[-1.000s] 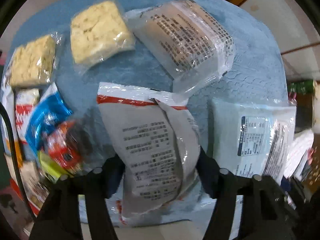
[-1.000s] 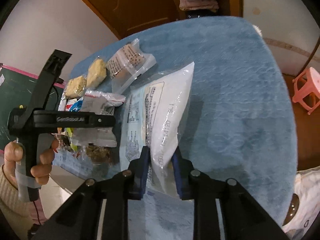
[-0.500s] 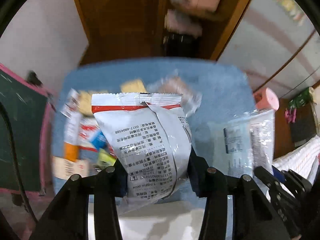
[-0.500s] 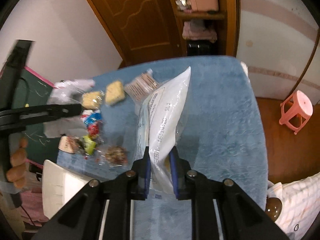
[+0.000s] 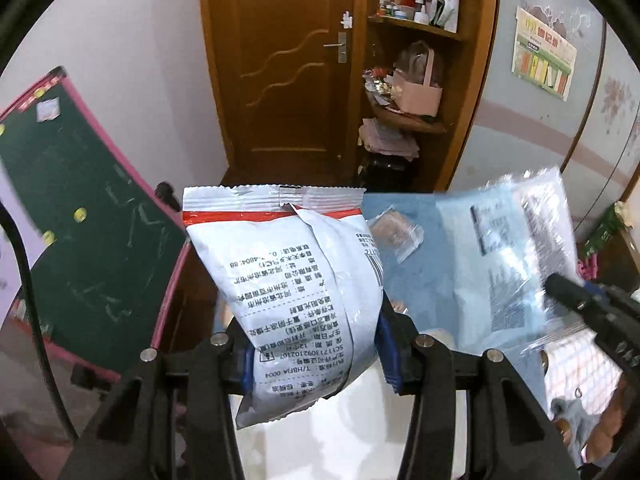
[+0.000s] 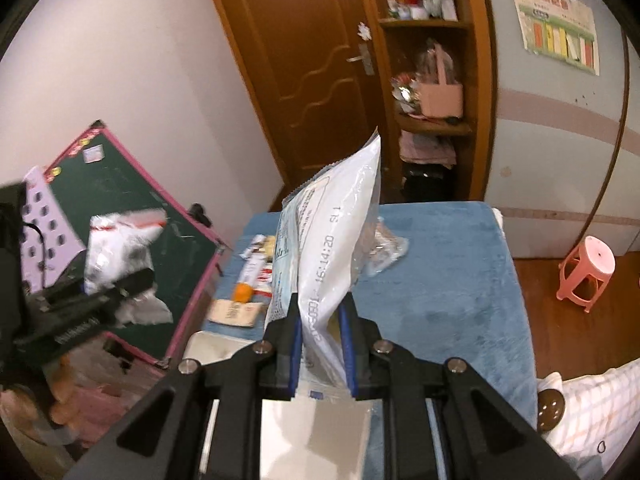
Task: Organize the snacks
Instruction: 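Carry both packets into the white tray and open both tools, then move both tools from the tray back over the snacks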
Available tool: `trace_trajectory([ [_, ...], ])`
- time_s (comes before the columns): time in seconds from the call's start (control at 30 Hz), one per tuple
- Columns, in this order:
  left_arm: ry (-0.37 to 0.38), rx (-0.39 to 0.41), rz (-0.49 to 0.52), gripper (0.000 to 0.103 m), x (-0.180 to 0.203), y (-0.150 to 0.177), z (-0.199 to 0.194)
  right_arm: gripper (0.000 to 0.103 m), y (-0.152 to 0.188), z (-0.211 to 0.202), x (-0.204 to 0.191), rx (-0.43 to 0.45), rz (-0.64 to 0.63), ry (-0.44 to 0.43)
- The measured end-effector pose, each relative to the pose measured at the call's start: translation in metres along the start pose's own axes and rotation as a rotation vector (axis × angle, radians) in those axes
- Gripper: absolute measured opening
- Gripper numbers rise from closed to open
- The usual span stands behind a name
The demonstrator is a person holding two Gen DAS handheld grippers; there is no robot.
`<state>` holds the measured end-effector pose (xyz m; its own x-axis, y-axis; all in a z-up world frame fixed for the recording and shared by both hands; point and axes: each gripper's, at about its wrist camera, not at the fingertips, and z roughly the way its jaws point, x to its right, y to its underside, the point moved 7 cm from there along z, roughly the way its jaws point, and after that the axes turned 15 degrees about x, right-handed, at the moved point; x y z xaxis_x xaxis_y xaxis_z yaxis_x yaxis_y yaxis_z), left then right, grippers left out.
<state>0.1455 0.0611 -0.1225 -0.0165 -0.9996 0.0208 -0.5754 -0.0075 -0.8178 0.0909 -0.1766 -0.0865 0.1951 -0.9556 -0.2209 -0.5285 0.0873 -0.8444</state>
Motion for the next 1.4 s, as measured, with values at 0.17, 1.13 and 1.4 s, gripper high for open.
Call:
trace_trajectory([
  [0.17,-0.004,-0.039,-0.005,0.046,-0.03,0.036,-0.03,0.017,0.023,-0.025,-0.037,0.001,-0.048,0.005],
  [1.13,0.114,-0.098,-0.056,0.098,-0.017,0.086,-0.052,0.058,0.084,-0.056,-0.081,-0.029,-0.175,0.112],
  [1.4,0.118,-0.025,-0.039,0.098,-0.019,0.076,-0.064,0.058,0.081,-0.052,-0.077,-0.043,-0.13,0.115],
])
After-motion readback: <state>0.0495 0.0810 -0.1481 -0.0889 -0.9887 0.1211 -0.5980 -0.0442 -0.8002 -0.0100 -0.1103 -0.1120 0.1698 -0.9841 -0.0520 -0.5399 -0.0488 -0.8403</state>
